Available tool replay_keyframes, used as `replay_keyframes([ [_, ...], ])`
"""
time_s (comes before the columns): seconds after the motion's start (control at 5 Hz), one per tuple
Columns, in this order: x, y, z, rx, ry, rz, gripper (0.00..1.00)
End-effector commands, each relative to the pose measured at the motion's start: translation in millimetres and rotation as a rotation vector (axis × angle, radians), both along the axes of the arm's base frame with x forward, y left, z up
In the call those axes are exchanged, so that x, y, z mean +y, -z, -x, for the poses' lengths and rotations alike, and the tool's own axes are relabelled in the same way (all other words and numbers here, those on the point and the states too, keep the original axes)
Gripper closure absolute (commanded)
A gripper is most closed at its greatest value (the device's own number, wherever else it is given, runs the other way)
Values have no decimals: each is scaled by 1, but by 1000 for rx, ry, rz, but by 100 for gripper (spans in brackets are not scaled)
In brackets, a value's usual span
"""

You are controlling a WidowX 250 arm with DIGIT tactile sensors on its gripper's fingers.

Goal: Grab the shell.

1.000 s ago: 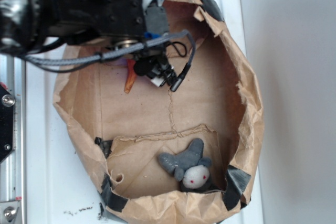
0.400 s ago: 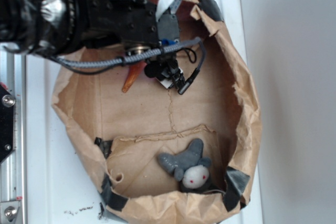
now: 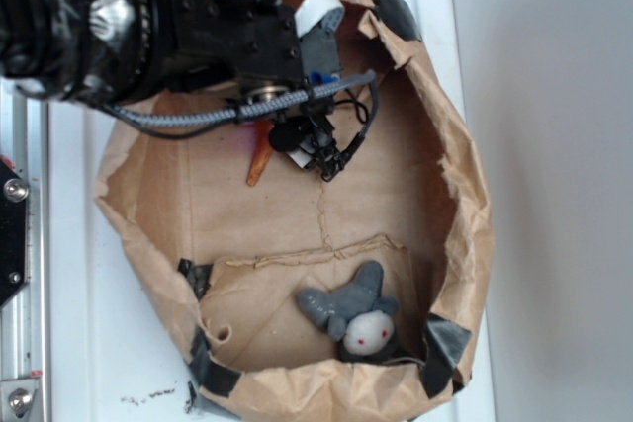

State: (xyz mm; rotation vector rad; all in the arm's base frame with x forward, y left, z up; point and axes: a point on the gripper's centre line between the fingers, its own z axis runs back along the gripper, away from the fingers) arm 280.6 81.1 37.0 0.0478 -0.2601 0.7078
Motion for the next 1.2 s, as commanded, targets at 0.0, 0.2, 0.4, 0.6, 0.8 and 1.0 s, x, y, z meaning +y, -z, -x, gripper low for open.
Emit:
replay_keyframes([
  [0.0, -17, -60, 10, -91, 119, 44, 100],
  [0.2, -33, -101, 19, -52, 183, 137, 100],
  [0.4, -60, -135, 30, -74, 261, 87, 100],
  [0.6, -73, -166, 36, -32, 328, 121, 100],
  [0.8, -85, -188, 39, -35, 325, 94, 100],
  [1.0, -91, -180, 39, -78, 424, -1, 0],
])
